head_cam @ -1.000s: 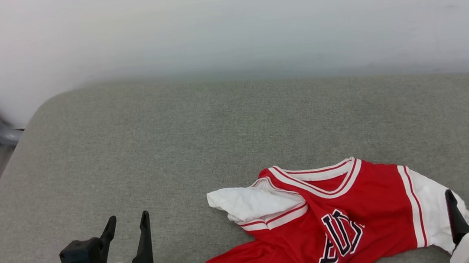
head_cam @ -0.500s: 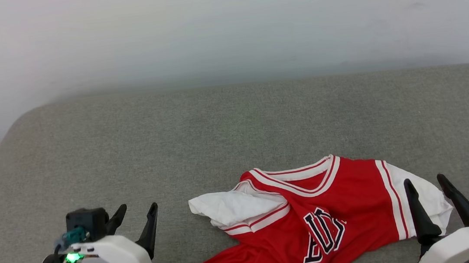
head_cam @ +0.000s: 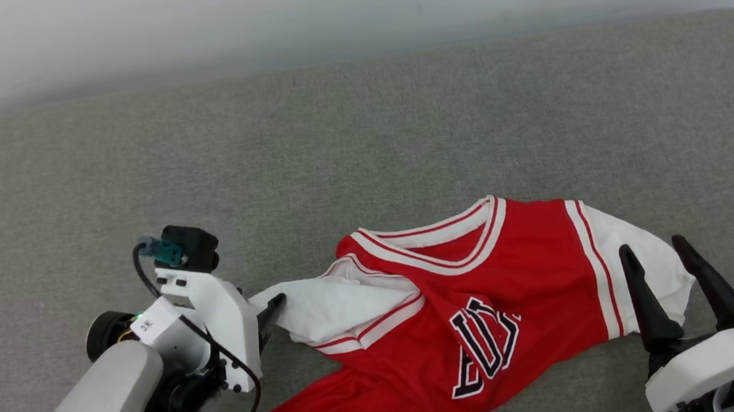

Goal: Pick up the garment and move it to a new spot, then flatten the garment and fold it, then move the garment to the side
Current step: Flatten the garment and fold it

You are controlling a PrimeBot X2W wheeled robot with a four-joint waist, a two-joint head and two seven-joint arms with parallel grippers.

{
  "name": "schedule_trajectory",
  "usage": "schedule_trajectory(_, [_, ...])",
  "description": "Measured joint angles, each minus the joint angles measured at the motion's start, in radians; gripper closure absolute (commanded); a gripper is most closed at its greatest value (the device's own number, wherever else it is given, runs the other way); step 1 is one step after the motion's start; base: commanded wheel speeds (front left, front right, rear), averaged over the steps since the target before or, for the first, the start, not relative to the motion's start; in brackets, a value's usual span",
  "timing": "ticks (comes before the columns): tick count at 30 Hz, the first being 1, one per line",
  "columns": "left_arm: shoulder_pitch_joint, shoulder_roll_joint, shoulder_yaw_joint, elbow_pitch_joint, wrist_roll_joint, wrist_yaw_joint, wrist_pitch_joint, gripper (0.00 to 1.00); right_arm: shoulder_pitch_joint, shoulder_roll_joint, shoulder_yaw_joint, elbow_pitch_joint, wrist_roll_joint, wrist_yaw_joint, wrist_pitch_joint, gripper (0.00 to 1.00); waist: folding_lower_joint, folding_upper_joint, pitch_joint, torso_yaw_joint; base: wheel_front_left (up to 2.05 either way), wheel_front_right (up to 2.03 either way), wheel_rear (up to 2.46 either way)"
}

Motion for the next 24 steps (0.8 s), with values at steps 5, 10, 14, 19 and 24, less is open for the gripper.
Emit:
schedule_trajectory(5, [-0.048,0.004,-0.048,0.044,-0.007,-0.034,0.118,0.00,-0.022,0.000,0.001,0.009,0.016,0.000,-0.009,0.00,0.0000,0.0000,0.061,-0.024,0.00,0.00,0.00])
schedule_trajectory(10, [-0.079,0.010,-0.083,0.075,-0.013,-0.062,0.206,0.00,-0.033,0.000,0.004,0.028,0.029,0.000,-0.021,0.00,0.0000,0.0000,0.100,-0.046,0.00,0.00,0.00])
schedule_trajectory(14, [-0.102,0.016,-0.118,0.079,-0.008,-0.085,0.272,0.63,-0.044,0.000,0.005,0.043,0.041,0.000,-0.028,0.00,-0.0001,0.0000,0.113,-0.062,0.00,0.00,0.00])
schedule_trajectory(19, [-0.114,0.006,-0.157,0.079,0.004,-0.103,0.307,1.00,-0.044,0.000,-0.005,0.059,0.049,0.000,-0.030,0.00,-0.0001,0.0000,0.112,-0.066,0.00,0.00,0.00])
schedule_trajectory(24, [-0.098,-0.004,-0.163,0.084,0.038,-0.095,0.234,1.00,-0.044,0.000,-0.019,0.074,0.055,0.000,-0.028,0.00,-0.0001,0.0000,0.097,-0.054,0.00,0.00,0.00])
